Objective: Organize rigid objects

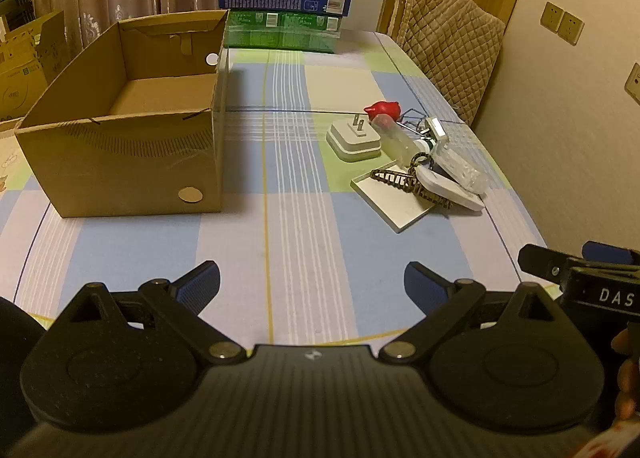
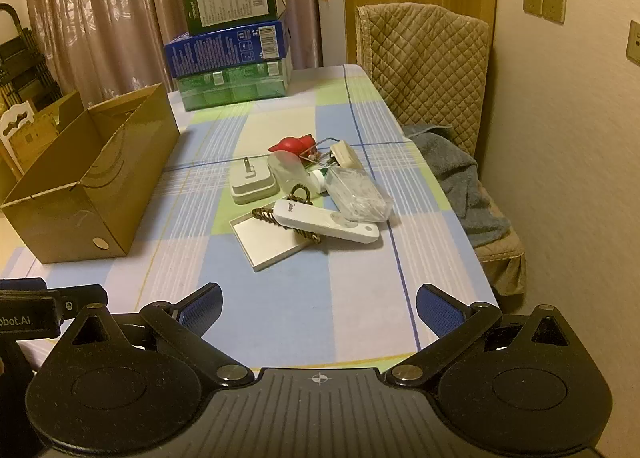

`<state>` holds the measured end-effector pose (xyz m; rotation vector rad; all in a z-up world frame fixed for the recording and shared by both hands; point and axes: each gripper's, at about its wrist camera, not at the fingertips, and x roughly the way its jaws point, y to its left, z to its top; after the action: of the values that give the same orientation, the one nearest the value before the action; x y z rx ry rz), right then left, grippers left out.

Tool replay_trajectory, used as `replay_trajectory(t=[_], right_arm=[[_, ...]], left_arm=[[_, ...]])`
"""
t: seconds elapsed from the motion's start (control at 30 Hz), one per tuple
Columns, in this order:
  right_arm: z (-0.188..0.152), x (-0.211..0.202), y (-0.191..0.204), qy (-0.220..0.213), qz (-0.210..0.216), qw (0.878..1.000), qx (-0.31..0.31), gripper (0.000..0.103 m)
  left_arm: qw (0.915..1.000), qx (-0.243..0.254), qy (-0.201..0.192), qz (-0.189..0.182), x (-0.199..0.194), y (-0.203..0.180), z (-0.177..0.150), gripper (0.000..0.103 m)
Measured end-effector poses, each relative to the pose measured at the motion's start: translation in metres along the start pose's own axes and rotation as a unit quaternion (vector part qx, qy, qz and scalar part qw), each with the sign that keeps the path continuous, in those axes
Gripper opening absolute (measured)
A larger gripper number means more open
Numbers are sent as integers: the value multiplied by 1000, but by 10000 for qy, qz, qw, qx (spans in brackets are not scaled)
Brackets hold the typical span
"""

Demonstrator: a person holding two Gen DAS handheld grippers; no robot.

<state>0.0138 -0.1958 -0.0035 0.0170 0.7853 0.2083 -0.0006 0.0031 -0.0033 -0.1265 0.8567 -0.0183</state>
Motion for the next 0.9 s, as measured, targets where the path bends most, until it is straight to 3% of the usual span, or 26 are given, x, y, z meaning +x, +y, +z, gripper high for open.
replay_trajectory(t=[0.9], right_arm=[[-1, 3, 1, 31, -48, 10000, -61, 101]], left_arm=[[10000, -7, -22, -6, -2, 1, 3, 97]])
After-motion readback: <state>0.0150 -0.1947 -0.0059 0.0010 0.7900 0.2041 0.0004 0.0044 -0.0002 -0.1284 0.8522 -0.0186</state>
